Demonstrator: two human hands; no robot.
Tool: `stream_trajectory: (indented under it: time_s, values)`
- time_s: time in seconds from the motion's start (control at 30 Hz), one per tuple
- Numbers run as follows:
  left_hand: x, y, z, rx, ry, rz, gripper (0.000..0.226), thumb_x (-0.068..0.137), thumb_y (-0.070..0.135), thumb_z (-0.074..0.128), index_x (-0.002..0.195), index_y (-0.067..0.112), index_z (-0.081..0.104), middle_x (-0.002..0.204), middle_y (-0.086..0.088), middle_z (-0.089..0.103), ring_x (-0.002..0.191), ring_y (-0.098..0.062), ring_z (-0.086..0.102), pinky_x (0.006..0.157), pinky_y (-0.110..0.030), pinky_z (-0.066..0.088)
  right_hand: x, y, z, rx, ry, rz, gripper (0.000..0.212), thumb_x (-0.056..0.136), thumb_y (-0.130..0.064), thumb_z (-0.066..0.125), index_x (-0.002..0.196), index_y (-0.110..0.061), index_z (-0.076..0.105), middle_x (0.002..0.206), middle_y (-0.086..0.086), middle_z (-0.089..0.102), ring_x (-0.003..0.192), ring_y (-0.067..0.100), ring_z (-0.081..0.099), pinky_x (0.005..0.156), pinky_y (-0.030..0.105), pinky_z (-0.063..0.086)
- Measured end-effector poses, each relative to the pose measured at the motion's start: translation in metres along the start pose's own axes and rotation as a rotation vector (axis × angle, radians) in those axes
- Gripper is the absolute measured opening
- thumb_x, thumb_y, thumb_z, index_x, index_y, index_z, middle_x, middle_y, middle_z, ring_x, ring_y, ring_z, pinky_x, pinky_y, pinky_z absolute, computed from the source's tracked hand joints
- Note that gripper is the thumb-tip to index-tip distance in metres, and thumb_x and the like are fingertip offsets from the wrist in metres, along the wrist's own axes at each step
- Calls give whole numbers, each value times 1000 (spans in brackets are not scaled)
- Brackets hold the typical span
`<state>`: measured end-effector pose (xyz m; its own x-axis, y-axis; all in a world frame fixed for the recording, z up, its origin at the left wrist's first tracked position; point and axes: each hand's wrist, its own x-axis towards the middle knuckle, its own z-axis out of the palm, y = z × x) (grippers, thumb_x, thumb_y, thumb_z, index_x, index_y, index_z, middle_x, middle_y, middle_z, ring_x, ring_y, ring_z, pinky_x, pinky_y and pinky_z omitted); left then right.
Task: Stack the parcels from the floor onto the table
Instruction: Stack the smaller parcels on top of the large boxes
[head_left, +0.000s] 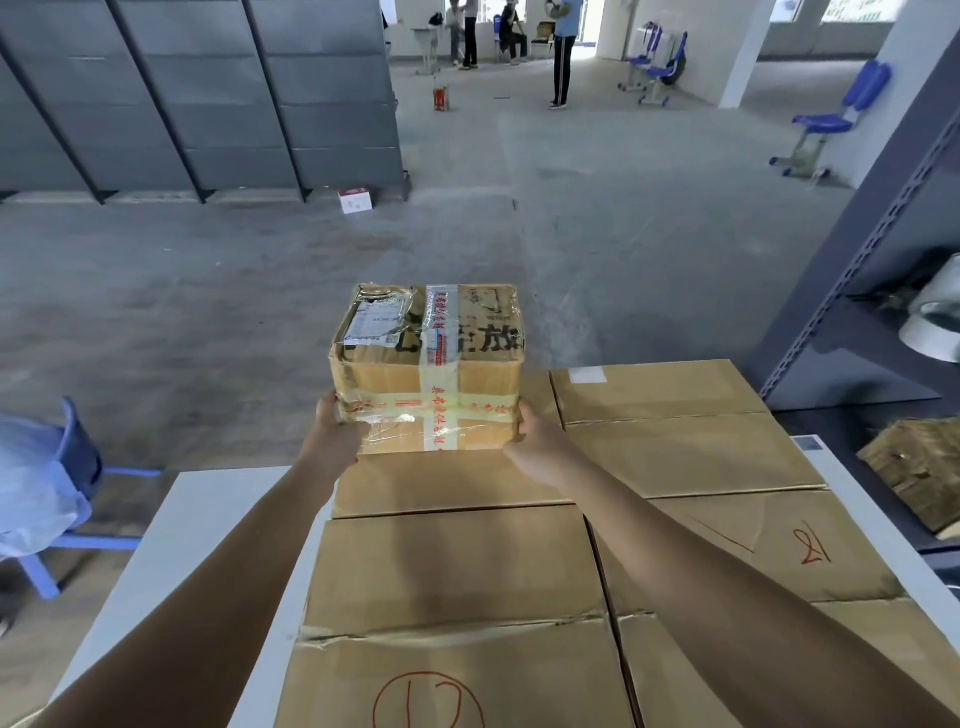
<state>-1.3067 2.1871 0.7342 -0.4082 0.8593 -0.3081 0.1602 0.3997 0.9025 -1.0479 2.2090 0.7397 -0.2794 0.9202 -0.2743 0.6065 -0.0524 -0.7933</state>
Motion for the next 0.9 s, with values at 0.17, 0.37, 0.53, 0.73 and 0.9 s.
stream_trajectory:
  time_s: [0.17, 0.37, 0.53, 0.73, 0.9]
  values:
    - [1, 0, -8, 51, -39, 80, 45, 89, 3, 48, 128, 25, 45, 100, 5, 59, 92, -19, 60, 81, -46, 54, 1, -3, 3, -13, 29, 4, 54, 91, -11, 49, 141, -26, 38, 126, -4, 58, 104, 14, 56, 69, 21, 40]
    - [8, 6, -18, 120, -123, 99, 37, 92, 10, 40, 113, 33, 59, 104, 3, 68, 95, -25, 65, 83, -52, 56, 3, -6, 9, -71, 82, 28, 54, 91, -12, 51, 142, -23, 40, 134, 0, 55, 111, 17, 52, 83, 28, 38]
    - [11, 1, -20, 127, -145, 94, 44, 93, 7, 40, 129, 29, 50, 116, -1, 64, 101, -28, 64, 87, -54, 54, -1, -10, 11, -129, 103, 86, 57, 92, -20, 52, 145, -27, 34, 130, 0, 56, 97, 15, 53, 66, 26, 40]
    - [9, -4, -30, 63, -153, 33, 56, 86, 5, 47, 138, 24, 40, 103, -8, 61, 82, -25, 58, 76, -41, 52, -12, -16, 21, -97, 160, 112, 55, 93, -31, 55, 144, -28, 33, 130, 0, 56, 95, 12, 56, 69, 28, 45]
    - [0, -12, -39, 137, -165, 64, 64, 87, 13, 55, 144, 24, 29, 120, -2, 46, 89, -15, 53, 85, -37, 50, -35, -22, 29, -66, 233, 123, 62, 92, -42, 58, 146, -32, 30, 135, -4, 52, 102, 15, 55, 83, 33, 46]
